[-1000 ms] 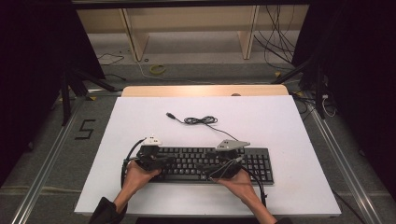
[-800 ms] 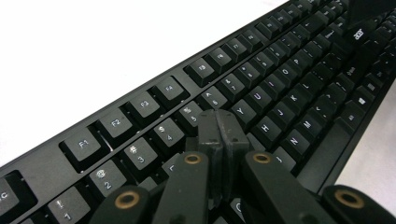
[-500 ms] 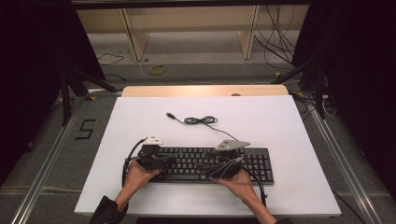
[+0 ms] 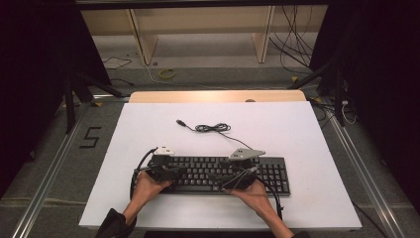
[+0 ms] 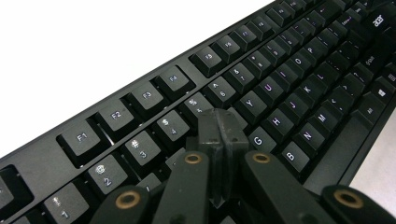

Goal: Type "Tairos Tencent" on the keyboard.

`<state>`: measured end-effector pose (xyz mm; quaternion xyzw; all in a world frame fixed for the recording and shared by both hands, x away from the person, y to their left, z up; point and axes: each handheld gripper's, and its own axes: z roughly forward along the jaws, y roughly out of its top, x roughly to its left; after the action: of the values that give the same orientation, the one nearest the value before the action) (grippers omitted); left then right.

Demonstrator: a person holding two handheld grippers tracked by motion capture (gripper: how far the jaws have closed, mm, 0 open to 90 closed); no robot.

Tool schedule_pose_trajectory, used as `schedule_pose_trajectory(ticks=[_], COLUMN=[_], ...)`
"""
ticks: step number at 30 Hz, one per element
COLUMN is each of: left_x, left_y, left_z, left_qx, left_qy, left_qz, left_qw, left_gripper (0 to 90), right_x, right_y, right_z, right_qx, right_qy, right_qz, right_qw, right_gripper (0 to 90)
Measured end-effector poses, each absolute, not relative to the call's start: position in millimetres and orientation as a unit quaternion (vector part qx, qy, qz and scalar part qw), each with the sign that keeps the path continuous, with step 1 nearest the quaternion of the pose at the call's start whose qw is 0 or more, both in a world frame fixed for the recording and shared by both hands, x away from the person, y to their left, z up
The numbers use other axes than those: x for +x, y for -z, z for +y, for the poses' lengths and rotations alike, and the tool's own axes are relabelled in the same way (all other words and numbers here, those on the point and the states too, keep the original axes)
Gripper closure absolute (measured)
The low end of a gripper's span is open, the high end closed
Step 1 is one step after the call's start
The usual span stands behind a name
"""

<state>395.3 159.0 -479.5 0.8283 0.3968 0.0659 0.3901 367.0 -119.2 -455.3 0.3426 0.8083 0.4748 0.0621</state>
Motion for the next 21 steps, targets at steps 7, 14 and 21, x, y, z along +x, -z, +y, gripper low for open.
schedule_pose_trajectory(ticks=[7,14,21], left_x=[394,390,389], left_y=[475,468,464], left_z=[160,164,166], left_qx=[0.823,0.814,0.804], left_qy=[-0.059,-0.052,-0.045], left_qz=[0.397,0.395,0.4], left_qw=[0.402,0.424,0.439], left_gripper=[82.7,71.6,55.3], right_x=[367,368,369], right_y=[454,453,453], right_z=[-120,-122,-122], right_qx=[0.344,0.345,0.347], right_qy=[-0.476,-0.478,-0.479], right_qz=[0.807,0.805,0.804], right_qw=[0.064,0.067,0.067], right_gripper=[33.6,34.3,34.3])
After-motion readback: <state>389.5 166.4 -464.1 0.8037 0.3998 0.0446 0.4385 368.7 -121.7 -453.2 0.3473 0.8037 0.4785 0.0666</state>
